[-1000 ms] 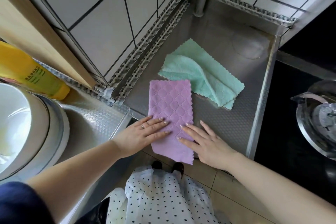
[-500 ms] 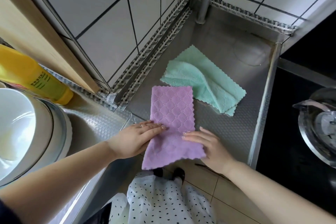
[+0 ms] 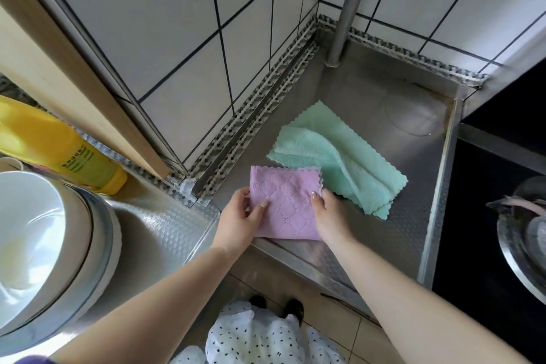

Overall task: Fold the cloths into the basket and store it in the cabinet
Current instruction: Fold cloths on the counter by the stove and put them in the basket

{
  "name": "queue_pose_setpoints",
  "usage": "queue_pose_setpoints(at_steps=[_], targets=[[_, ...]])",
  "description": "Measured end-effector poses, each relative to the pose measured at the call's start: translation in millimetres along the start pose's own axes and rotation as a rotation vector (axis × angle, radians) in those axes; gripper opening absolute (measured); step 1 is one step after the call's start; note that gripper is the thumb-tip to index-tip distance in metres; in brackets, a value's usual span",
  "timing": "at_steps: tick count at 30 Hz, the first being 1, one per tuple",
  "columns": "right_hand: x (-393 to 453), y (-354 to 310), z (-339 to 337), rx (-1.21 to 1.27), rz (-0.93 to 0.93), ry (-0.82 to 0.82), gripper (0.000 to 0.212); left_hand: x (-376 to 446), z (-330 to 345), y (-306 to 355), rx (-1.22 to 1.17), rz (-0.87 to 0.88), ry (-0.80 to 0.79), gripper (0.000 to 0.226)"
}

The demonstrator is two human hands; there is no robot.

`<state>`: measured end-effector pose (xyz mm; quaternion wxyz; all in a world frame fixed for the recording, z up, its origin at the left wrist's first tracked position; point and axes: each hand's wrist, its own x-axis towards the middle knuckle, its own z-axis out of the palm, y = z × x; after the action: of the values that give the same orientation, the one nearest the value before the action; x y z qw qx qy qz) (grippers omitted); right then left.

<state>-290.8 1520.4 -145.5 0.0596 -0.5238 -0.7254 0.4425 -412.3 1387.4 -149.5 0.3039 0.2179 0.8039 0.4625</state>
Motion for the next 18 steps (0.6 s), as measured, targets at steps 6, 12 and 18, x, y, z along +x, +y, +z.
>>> queue_pose_setpoints(at_steps=[6, 12, 18], targets=[[15, -4, 1, -0.115, 0.025, 0.01, 0.031, 17, 5, -1, 0.096, -0.069, 0.044, 0.041], [9, -4, -6, -0.048, 0.078, 0.061, 0.021, 15, -4, 3, 0.344, 0.152, 0.082, 0.055], [-13, -3, 16, -0.5, -0.57, 0.142, 0.051, 14, 14, 2, 0.819, 0.631, -0.023, 0.055]])
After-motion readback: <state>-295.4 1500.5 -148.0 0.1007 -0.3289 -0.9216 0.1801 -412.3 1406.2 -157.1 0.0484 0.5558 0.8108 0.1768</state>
